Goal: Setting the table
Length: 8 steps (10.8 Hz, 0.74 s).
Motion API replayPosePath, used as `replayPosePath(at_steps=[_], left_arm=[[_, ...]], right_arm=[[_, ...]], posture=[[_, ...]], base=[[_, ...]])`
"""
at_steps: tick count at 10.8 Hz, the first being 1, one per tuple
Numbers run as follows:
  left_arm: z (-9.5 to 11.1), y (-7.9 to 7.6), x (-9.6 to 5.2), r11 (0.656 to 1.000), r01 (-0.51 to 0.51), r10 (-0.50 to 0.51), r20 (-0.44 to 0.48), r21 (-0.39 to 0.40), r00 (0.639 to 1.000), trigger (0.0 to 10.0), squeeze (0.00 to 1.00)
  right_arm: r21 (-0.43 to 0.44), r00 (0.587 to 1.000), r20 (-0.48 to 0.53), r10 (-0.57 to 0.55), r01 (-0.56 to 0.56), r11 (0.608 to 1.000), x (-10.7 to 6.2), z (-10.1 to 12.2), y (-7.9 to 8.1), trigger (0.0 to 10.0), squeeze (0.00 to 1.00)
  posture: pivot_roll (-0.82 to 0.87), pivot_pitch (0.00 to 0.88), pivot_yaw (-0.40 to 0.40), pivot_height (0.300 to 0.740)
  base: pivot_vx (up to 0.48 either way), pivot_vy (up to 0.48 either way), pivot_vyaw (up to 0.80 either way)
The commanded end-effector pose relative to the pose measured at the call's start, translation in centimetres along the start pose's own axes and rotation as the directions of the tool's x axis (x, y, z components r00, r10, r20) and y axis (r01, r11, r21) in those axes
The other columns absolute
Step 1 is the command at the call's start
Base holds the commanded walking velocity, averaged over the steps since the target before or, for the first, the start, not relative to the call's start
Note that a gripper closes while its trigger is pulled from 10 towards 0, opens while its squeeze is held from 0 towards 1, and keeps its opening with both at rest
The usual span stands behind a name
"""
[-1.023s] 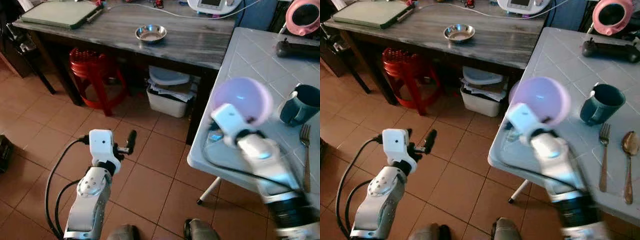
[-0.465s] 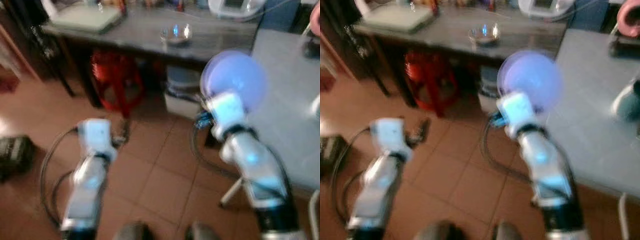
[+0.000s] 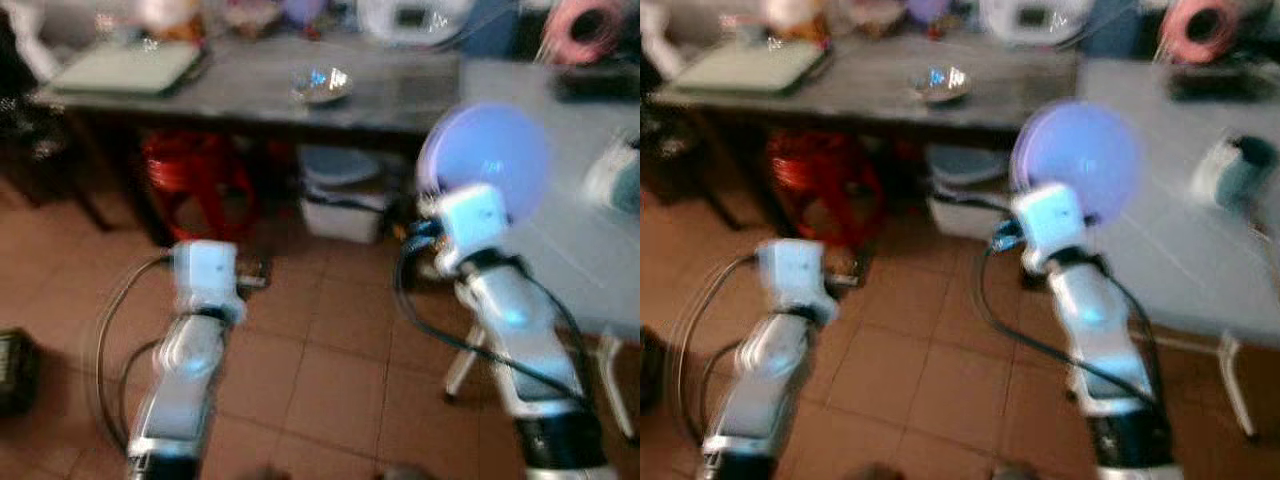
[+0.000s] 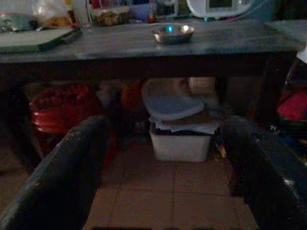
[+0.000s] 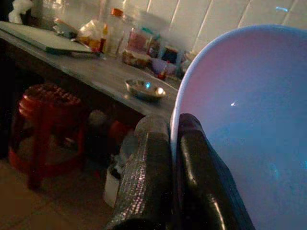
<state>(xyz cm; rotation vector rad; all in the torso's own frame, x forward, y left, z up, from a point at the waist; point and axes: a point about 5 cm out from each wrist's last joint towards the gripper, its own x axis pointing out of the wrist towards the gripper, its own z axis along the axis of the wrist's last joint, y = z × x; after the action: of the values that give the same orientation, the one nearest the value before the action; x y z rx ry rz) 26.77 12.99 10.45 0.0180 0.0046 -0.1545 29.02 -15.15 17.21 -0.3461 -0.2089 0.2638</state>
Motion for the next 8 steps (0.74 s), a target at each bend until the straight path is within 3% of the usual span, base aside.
replayPosePath(at_steps=[1, 2, 8], left_arm=[[-0.02, 1.53, -0.17, 0.999, -0.038, 0.038, -0.005, 0.029, 0.999, 10.0, 0.0], [0.01, 1.66, -0.11, 0.999, -0.042, 0.042, -0.004, 0.026, 0.999, 10.0, 0.0], [0.0, 1.46, 0.01, 0.998, -0.036, 0.036, 0.002, 0.048, 0.999, 10.0, 0.0]], right_arm=[[0.009, 0.998, 0.049, 0.036, -0.036, 0.999, 0.4, 0.94, 0.8, 10.0, 0.0], [0.01, 0.998, 0.05, 0.033, -0.033, 0.999, 0.35, 0.91, 0.74, 10.0, 0.0], [0.014, 0.996, 0.064, 0.056, -0.057, 0.998, 0.24, 1.12, 0.98, 10.0, 0.0]], posture=[[-0.05, 0.037, 0.079, 0.74], [-0.05, 0.039, 0.078, 0.74], [-0.06, 0.046, 0.074, 0.74]], base=[[0.428, 0.0, 0.0], [0.428, 0.0, 0.0], [0.391, 0.277, 0.0]])
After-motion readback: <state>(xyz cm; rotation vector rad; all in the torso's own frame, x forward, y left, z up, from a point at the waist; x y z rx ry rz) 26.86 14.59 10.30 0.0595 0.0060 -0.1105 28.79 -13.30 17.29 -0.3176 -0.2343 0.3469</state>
